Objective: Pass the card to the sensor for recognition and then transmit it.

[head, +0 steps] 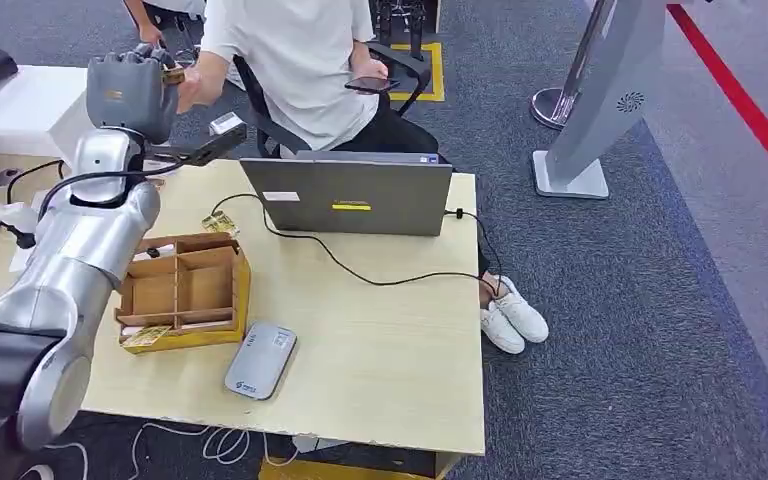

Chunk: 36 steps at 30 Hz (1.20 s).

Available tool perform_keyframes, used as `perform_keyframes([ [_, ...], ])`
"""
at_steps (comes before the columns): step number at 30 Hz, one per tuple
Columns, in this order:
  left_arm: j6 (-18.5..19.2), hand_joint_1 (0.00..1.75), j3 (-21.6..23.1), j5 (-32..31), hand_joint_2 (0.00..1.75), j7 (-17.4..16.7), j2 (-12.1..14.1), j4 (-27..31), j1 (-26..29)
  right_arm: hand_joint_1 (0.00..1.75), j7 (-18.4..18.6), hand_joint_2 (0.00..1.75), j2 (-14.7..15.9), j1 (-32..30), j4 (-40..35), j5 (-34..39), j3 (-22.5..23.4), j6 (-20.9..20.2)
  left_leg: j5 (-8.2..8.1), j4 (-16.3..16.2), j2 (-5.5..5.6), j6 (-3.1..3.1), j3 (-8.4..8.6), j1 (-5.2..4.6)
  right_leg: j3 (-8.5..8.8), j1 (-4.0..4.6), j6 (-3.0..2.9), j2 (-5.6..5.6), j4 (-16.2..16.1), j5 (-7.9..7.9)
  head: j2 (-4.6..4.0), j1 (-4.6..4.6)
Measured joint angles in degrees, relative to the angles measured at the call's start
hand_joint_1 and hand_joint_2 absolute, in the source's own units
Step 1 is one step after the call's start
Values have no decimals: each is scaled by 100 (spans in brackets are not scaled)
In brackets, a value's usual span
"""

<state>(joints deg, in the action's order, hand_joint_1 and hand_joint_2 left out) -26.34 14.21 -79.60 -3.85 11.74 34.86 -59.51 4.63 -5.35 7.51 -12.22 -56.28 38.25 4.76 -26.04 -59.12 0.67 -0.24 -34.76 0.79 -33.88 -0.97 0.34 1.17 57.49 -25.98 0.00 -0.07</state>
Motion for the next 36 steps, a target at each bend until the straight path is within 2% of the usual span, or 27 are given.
perform_keyframes([
  [2,-62,0,0,-9,175,-22,26,-9,13,0,-31,175,2,-7,0,40,0,9,0,0,0,0,-2,0,0,0,0,0,0,0,0,2],
  [5,-259,0,0,103,175,55,200,-7,114,0,-103,175,2,-57,0,114,9,59,-1,2,-5,0,-2,0,0,0,0,6,1,0,0,2],
  [7,-368,0,-7,392,175,241,444,156,335,0,-175,175,2,-127,0,158,26,88,-3,5,-16,-3,0,0,-4,0,-2,17,2,-1,0,2],
  [11,-354,0,-134,931,175,496,1045,772,891,0,-247,175,4,-272,0,177,50,125,-5,6,-30,-7,-5,8,-20,4,-11,23,3,-8,0,-2],
  [12,-346,0,-168,983,175,531,1176,918,990,0,-249,0,11,-293,2,177,63,125,-5,7,-20,-7,-11,9,-20,6,-12,14,3,-9,0,0],
  [14,-311,0,-203,1082,175,549,1334,1087,1112,0,-252,0,13,-295,2,186,72,125,-5,8,-14,-7,-14,9,-20,7,-12,10,3,-10,0,0],
  [17,-315,0,-479,1903,175,831,1832,1666,1642,0,-433,0,26,-294,0,361,188,160,-16,15,-50,-22,-9,5,-12,4,-14,44,9,-9,0,9],
  [19,-385,0,-988,2689,175,1111,2287,2121,2319,0,-505,0,39,-337,0,422,273,160,-40,19,-110,-33,26,1,-16,-1,-21,110,10,-14,0,24],
  [21,-389,0,-1656,3170,175,1517,2706,2400,2934,0,-549,0,59,-426,2,439,352,157,-52,17,-137,-31,31,5,-19,0,-25,133,8,-19,0,-24],
  [24,-197,0,-2548,3793,175,1620,3085,2509,3618,0,-544,0,87,-465,2,472,450,157,-58,20,-110,-36,18,12,-15,5,-32,110,9,-42,0,2],
  [25,-175,0,-2972,4152,175,1769,3280,2459,3886,0,-544,0,96,-466,2,483,481,157,-64,20,-113,-40,19,16,-13,6,-38,114,10,-45,0,-2],
  [26,-105,0,-3397,4507,175,1955,3430,2303,4122,0,-544,0,107,-471,2,505,507,144,-77,21,-120,-51,23,23,-14,11,-39,127,11,-46,0,0],
  [29,538,0,-4972,5754,175,2613,3836,1308,4544,0,-547,0,170,-535,2,518,619,79,-92,22,-134,-50,44,24,-9,15,-51,134,10,-63,0,-9],
  [31,724,0,-5923,6139,175,3007,3949,542,4785,0,-547,0,218,-575,2,494,660,33,-94,22,-116,-47,43,26,-5,16,-38,117,7,-81,0,-24],
  [32,873,0,-6211,6256,175,3003,3967,300,4840,0,-551,0,236,-581,2,477,682,22,-94,21,-80,-46,37,32,1,18,-39,92,3,-93,0,-22],
  [33,1116,0,-6503,6491,175,2851,3969,75,4861,0,-571,0,256,-576,2,472,710,20,-96,21,-42,-43,35,37,25,23,-38,50,2,-107,0,-17],
  [35,1638,0,-7131,7363,175,2449,3906,-364,4972,0,-654,0,286,-550,0,461,765,2,-100,21,-9,-39,51,31,50,22,-34,16,0,-119,0,4],
  [36,1704,0,-7462,7733,175,2330,3827,-550,5054,0,-669,0,299,-546,0,440,782,-2,-103,22,-8,-41,59,24,59,19,-34,14,0,-119,0,-2],
])
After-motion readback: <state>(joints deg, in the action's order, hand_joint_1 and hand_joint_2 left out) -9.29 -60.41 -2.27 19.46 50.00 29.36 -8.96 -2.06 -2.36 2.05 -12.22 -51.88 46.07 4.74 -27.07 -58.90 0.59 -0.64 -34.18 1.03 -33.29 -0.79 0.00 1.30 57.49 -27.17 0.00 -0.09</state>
